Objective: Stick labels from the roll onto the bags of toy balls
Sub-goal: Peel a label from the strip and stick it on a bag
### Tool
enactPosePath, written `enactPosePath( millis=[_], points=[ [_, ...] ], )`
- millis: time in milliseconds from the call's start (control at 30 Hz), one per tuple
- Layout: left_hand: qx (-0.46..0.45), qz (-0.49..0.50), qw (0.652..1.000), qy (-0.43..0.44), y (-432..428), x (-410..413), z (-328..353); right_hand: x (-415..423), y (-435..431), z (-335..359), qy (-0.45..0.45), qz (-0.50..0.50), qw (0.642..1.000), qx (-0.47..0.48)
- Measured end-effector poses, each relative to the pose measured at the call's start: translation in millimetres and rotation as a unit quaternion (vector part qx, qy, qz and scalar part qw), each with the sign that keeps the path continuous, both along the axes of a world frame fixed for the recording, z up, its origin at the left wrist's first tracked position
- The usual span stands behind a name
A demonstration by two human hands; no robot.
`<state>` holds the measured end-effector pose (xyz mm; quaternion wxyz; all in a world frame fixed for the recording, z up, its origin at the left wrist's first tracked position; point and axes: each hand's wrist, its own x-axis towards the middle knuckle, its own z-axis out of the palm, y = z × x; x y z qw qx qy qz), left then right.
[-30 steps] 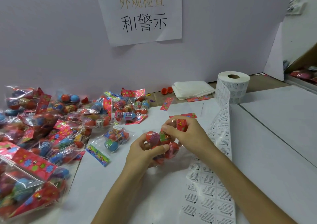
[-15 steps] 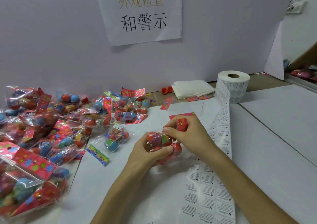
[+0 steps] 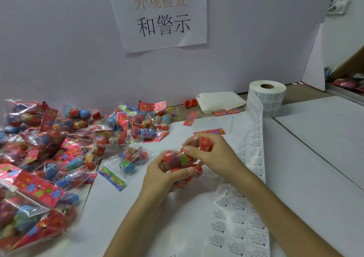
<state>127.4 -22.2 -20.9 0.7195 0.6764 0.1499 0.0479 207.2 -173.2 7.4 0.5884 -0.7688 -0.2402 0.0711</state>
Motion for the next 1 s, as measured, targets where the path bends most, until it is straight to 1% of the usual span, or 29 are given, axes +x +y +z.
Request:
enactPosePath(
  millis=[100,233,333,467,567,633,767,1000],
  points=[
    [-0.011,0.031,0.999,0.009,-0.2,0.0,0.9,0.4,0.4,0.4,0.015,-0.003,1.000,0.008],
    [-0.069,0.067,0.995,-0.005,4.8,-1.8,3.4,-0.6,-1.5,1.0,0.041,-0.001,0.999,-0.001],
    [-0.115,0.060,0.991,-0.019,3.8,-3.1,6.6,-1.8,-2.8,1.2,0.039,-0.001,0.999,0.003],
    [-0.182,0.052,0.981,-0.030,0.2,-4.9,10.6,-0.4,-3.8,2.7,0.055,-0.028,0.997,0.047],
    [-0.171,0.068,0.982,-0.042,2.5,-5.3,11.3,0.8,-4.1,3.5,0.064,-0.037,0.993,0.089],
    [-0.174,0.067,0.981,-0.042,3.4,-5.5,10.1,1.6,-4.5,4.9,0.065,-0.047,0.992,0.099],
    [-0.189,0.049,0.981,-0.021,1.6,-4.8,11.0,4.0,-6.7,6.2,0.065,-0.067,0.990,0.104],
    [-0.170,-0.004,0.985,-0.034,-0.1,-4.3,9.1,4.8,-7.1,3.6,0.053,-0.081,0.988,0.121]
  ],
)
